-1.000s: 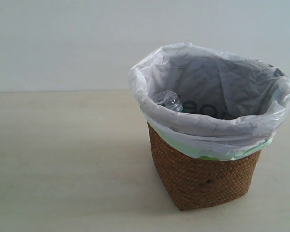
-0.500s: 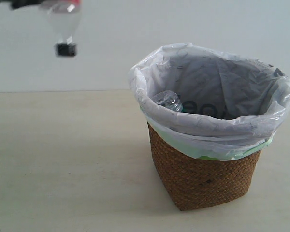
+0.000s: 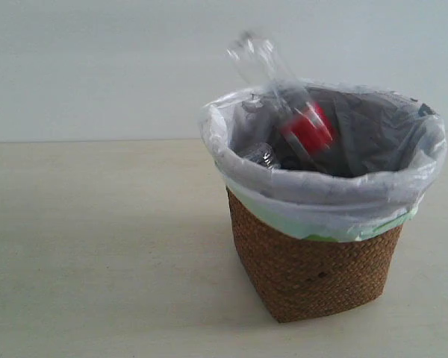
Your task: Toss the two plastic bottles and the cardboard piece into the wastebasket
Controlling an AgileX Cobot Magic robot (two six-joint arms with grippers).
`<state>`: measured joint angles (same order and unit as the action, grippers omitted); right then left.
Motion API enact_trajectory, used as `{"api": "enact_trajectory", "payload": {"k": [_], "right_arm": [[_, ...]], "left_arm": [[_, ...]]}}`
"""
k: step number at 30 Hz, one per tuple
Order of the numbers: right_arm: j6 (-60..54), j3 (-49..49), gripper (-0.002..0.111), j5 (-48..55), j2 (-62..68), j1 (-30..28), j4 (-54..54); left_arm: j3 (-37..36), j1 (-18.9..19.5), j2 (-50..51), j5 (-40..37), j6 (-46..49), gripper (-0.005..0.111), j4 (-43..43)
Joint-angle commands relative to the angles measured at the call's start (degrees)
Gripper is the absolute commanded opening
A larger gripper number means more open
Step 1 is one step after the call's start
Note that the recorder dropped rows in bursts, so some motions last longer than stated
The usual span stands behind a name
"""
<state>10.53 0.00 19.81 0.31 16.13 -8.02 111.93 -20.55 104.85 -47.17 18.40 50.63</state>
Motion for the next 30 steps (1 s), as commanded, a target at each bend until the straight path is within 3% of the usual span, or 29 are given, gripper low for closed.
{"api": "enact_trajectory", "payload": {"k": [1,4,6,7,9,14,22,24,27,30], "right_arm": [[-0.4,0.0,0.0,-0.6,-0.3,-0.2,-0.1],[-0.4,0.0,0.0,-0.6,-0.3,-0.2,-0.1],[-0.4,0.0,0.0,-0.6,-0.3,-0.2,-0.1],[-0.4,0.0,0.0,-0.6,-0.3,-0.2,-0.1],[-0.4,0.0,0.0,-0.6,-0.3,-0.2,-0.1],[-0.4,0.0,0.0,-0.6,-0.3,-0.2,-0.1],[-0.4,0.0,0.0,-0.6,-0.3,-0.2,-0.1],[-0.4,0.0,0.0,-0.6,-0.3,-0.2,-0.1],[-0.4,0.0,0.0,-0.6,-0.3,-0.2,-0.1],[-0.4,0.0,0.0,-0.6,-0.3,-0.2,-0.1]], "left_arm": [[1.1,4.8,-2.9,-12.6,-2.1,0.108,-15.5],[1.1,7.9,-3.8,-22.8,-2.2,0.108,-27.6],[-1.8,10.3,-4.1,-22.8,-4.0,0.108,-38.5],[-5.4,11.6,-4.5,-22.8,-6.3,0.108,-45.5],[-13.8,14.3,-4.1,-22.8,-7.5,0.107,-49.5],[-26.9,18.0,0.3,-22.8,-12.4,0.107,-47.9],[-28.5,17.9,8.0,-22.8,-11.0,0.107,-32.2],[-28.7,17.3,8.8,-22.8,-10.4,0.105,-32.0],[-29.5,16.1,9.2,-22.8,-9.6,0.082,-32.2],[-29.5,15.7,9.2,-22.8,-10.8,0.04,-31.6]]}}
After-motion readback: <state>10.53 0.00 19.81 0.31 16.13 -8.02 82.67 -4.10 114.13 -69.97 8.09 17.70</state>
